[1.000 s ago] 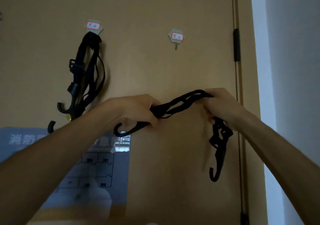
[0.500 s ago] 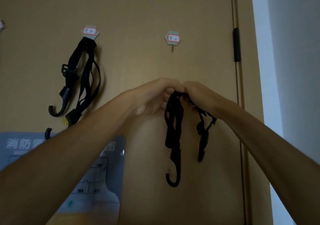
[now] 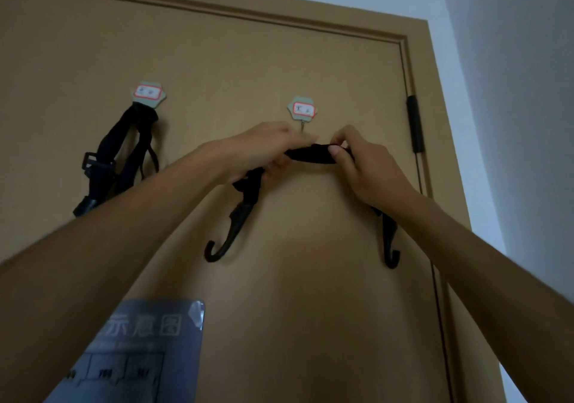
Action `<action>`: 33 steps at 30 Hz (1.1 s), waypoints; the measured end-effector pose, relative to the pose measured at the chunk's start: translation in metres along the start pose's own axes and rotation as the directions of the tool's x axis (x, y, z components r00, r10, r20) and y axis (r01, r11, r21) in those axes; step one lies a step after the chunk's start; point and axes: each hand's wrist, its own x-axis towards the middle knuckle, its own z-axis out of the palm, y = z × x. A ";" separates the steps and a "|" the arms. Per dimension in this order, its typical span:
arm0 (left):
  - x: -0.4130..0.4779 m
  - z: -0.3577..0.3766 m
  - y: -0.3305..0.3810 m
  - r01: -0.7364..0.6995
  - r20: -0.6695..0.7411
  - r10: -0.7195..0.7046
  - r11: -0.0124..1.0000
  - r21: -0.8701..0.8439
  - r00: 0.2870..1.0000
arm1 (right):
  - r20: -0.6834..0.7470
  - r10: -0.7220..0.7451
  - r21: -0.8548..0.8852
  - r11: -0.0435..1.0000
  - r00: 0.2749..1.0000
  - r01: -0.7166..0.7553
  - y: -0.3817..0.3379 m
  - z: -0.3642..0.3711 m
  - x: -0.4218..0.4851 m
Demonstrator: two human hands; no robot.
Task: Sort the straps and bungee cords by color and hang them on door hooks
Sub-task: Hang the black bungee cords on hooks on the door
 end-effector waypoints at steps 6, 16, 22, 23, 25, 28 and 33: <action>0.030 -0.026 0.003 -0.224 -0.144 0.360 0.796 0.562 0.922 | -0.011 -0.121 -0.049 0.992 0.993 0.120 0.007 -0.003 0.033; 0.069 -0.020 0.004 -0.121 -0.265 0.478 0.635 0.763 0.837 | -0.104 0.042 -0.452 0.888 0.994 -0.085 0.008 0.015 0.078; 0.051 -0.005 -0.015 -0.042 -0.306 0.470 0.596 0.802 0.828 | -0.004 0.157 -0.429 0.892 0.988 -0.144 -0.006 0.020 0.064; 0.049 -0.003 -0.017 -0.037 -0.311 0.469 0.596 0.802 0.827 | 0.023 0.204 -0.383 0.906 0.979 -0.180 -0.009 0.020 0.063; 0.047 0.001 -0.018 -0.025 -0.322 0.448 0.614 0.789 0.834 | 0.076 0.264 -0.289 0.929 0.962 -0.232 -0.013 0.022 0.062; 0.045 0.004 -0.016 -0.024 -0.326 0.372 0.690 0.724 0.869 | 0.118 0.254 -0.206 0.952 0.960 -0.227 -0.019 0.023 0.055; 0.040 0.006 -0.015 -0.027 -0.335 0.342 0.733 0.679 0.878 | -0.034 0.280 -0.198 0.939 0.959 -0.281 -0.020 0.025 0.047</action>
